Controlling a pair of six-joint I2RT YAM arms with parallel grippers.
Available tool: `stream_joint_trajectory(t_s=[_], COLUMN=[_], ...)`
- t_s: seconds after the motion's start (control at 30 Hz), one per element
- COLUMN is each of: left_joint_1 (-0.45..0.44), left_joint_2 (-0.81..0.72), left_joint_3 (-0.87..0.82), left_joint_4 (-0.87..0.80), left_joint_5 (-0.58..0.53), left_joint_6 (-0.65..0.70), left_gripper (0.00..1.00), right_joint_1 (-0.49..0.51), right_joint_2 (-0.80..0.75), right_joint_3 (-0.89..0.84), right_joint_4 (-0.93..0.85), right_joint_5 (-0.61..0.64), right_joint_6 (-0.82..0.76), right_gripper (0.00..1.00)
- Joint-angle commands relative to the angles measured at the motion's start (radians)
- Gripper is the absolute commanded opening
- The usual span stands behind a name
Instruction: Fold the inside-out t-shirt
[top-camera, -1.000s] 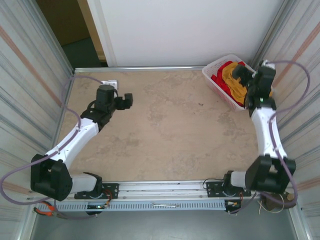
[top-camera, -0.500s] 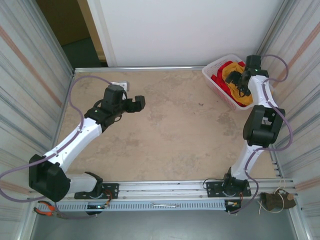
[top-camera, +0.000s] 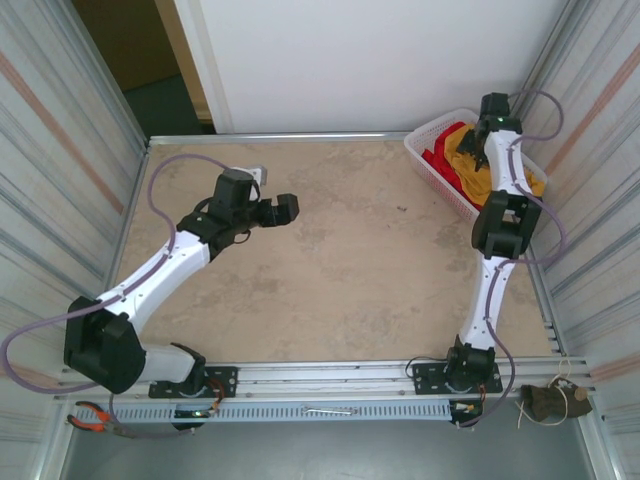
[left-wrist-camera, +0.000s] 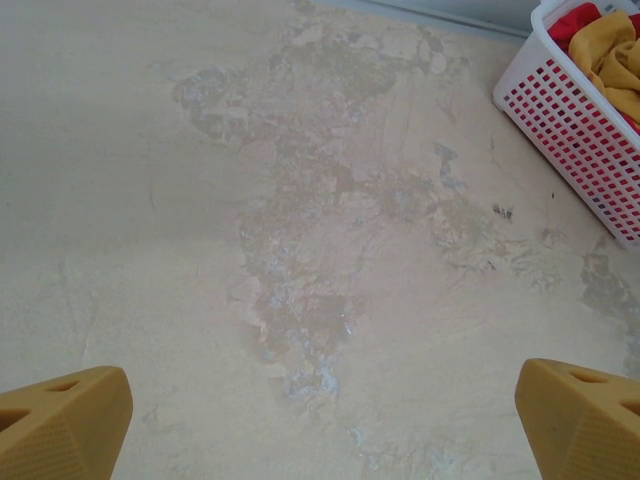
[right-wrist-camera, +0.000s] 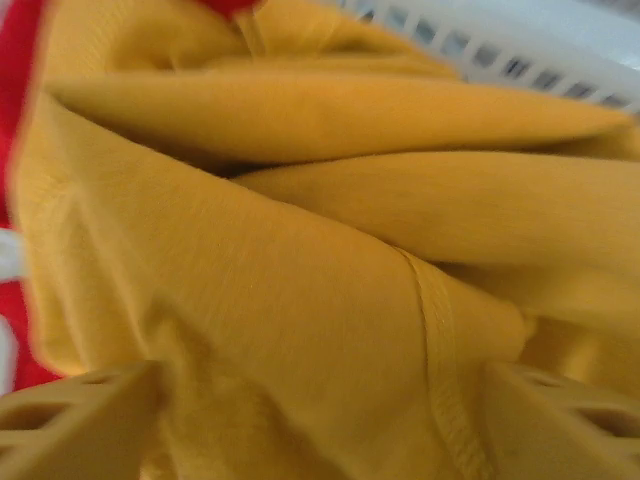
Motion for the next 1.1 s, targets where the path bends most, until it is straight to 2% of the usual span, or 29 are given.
stream_joint_trajectory(t_s=[0.0, 0.03, 0.13, 0.3, 0.37, 0.47, 0.6, 0.73, 0.87, 0.97, 1.0, 1.03, 1.07], left_joint_1=[-0.010, -0.011, -0.013, -0.015, -0.014, -0.013, 0.008, 0.048, 0.078, 0.092, 0.098, 0.102, 0.109], left_joint_2=[-0.010, -0.018, -0.040, -0.051, -0.052, -0.056, -0.057, -0.069, -0.099, -0.113, -0.113, -0.113, -0.112], left_joint_3=[0.005, 0.000, -0.023, -0.040, -0.039, -0.039, -0.037, -0.044, -0.078, -0.102, -0.107, -0.111, -0.115], left_joint_4=[0.009, 0.011, 0.027, 0.033, 0.023, 0.014, 0.003, 0.005, 0.025, 0.035, 0.033, 0.029, 0.027], left_joint_5=[0.031, 0.031, 0.032, 0.025, 0.010, -0.023, -0.031, 0.004, 0.022, 0.026, 0.027, 0.031, 0.032], left_joint_6=[-0.032, -0.033, -0.039, -0.046, -0.035, -0.013, 0.014, 0.011, 0.001, -0.006, -0.009, -0.010, -0.013], left_gripper=[0.99, 0.99, 0.99, 0.99, 0.99, 0.99, 0.99, 0.99, 0.99, 0.99, 0.99, 0.99, 0.99], right_joint_1=[-0.001, -0.004, -0.010, 0.010, 0.037, 0.119, 0.282, 0.425, 0.503, 0.518, 0.521, 0.524, 0.524], right_joint_2=[0.015, -0.013, -0.160, -0.446, -0.531, -0.637, -0.728, -0.751, -0.779, -0.775, -0.776, -0.774, -0.767], right_joint_3=[0.120, 0.127, 0.094, 0.012, 0.016, 0.012, 0.007, -0.025, -0.211, -0.359, -0.434, -0.536, -0.595], right_joint_4=[-0.130, -0.127, -0.080, 0.042, 0.055, 0.076, 0.113, 0.138, 0.281, 0.370, 0.423, 0.476, 0.507], right_joint_5=[0.010, -0.015, -0.092, -0.296, -0.385, -0.450, -0.454, -0.427, -0.428, -0.417, -0.409, -0.396, -0.382], right_joint_6=[-0.048, -0.049, -0.037, 0.046, 0.090, 0.119, 0.130, 0.150, 0.215, 0.275, 0.296, 0.308, 0.318], right_gripper=[0.16, 0.00, 0.00, 0.00, 0.00, 0.00, 0.00, 0.00, 0.00, 0.00, 0.01, 0.10, 0.27])
